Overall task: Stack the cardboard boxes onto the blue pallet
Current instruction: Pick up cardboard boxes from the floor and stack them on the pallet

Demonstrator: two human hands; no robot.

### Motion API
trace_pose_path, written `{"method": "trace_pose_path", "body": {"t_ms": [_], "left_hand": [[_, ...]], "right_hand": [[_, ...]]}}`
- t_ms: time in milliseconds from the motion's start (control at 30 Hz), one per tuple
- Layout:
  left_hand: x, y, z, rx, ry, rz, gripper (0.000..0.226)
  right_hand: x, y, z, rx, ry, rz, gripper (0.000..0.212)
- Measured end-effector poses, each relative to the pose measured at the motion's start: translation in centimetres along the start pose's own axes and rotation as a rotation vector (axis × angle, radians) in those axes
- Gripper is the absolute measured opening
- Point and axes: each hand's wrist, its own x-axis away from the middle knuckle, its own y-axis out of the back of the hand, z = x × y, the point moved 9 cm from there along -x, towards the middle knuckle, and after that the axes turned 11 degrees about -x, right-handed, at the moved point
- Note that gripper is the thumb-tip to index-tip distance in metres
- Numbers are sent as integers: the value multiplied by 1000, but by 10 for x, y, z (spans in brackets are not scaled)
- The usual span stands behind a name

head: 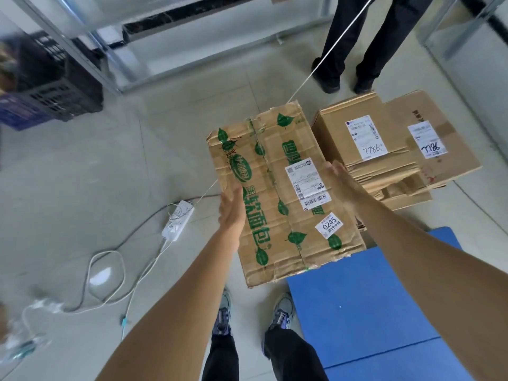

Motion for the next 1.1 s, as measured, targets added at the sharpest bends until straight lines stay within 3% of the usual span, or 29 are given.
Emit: {"method": "trace_pose_path", "body": {"t_ms": [133, 267, 467, 600, 833, 1100], "left_hand": [[-11, 2, 12, 78, 69, -29, 86], [-16, -6, 22, 155, 128, 50, 102], [-17, -6, 24, 190, 106, 86, 113], [-14, -4, 21, 195, 79, 92, 109], [4, 28, 29, 166, 62, 76, 95], [37, 66, 21, 149, -27, 110, 79]], "right_hand": [[-15, -5, -12, -29, -53, 26, 82], [-19, -11, -21, -88, -74, 61, 87], [-24, -13, -28, -197, -111, 33, 78], [-15, -13, -26, -284, -97, 0, 73], [20, -28, -24, -325, -157, -32, 87], [82, -28, 6, -454, -95, -183, 80]]}}
